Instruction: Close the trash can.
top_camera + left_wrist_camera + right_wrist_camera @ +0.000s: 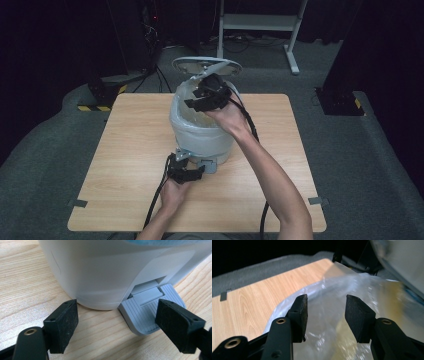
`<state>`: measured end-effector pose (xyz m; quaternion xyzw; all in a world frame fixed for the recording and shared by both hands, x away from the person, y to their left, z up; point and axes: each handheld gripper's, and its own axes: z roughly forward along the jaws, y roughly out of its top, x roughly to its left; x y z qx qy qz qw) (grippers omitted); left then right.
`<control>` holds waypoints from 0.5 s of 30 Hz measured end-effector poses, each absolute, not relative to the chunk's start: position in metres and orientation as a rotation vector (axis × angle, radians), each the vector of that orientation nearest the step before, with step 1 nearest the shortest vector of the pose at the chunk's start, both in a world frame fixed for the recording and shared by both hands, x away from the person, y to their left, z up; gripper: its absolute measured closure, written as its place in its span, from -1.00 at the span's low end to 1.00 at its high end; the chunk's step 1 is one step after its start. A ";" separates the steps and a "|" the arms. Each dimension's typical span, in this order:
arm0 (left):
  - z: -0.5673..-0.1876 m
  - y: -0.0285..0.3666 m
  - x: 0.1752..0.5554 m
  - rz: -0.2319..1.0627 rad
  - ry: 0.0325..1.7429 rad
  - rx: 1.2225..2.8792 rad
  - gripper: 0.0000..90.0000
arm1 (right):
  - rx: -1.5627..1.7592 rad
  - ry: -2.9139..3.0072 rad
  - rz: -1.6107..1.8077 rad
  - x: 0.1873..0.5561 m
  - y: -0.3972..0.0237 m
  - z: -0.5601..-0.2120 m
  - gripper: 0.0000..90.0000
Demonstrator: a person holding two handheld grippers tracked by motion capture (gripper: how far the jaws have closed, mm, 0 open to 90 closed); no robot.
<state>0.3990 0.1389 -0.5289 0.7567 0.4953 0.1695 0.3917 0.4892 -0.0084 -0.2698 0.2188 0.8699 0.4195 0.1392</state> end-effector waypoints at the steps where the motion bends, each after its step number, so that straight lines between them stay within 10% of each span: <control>1: -0.529 0.139 0.399 0.428 1.259 1.922 -0.59 | 0.635 2.533 1.185 0.492 -0.002 -0.270 0.19; 8: -0.529 0.139 0.399 0.426 1.259 1.924 -0.59 | 0.611 2.584 1.048 0.508 0.035 -0.273 0.33; 15: -0.528 0.139 0.399 0.428 1.256 1.929 -0.59 | 0.637 2.627 0.905 0.521 0.040 -0.284 0.96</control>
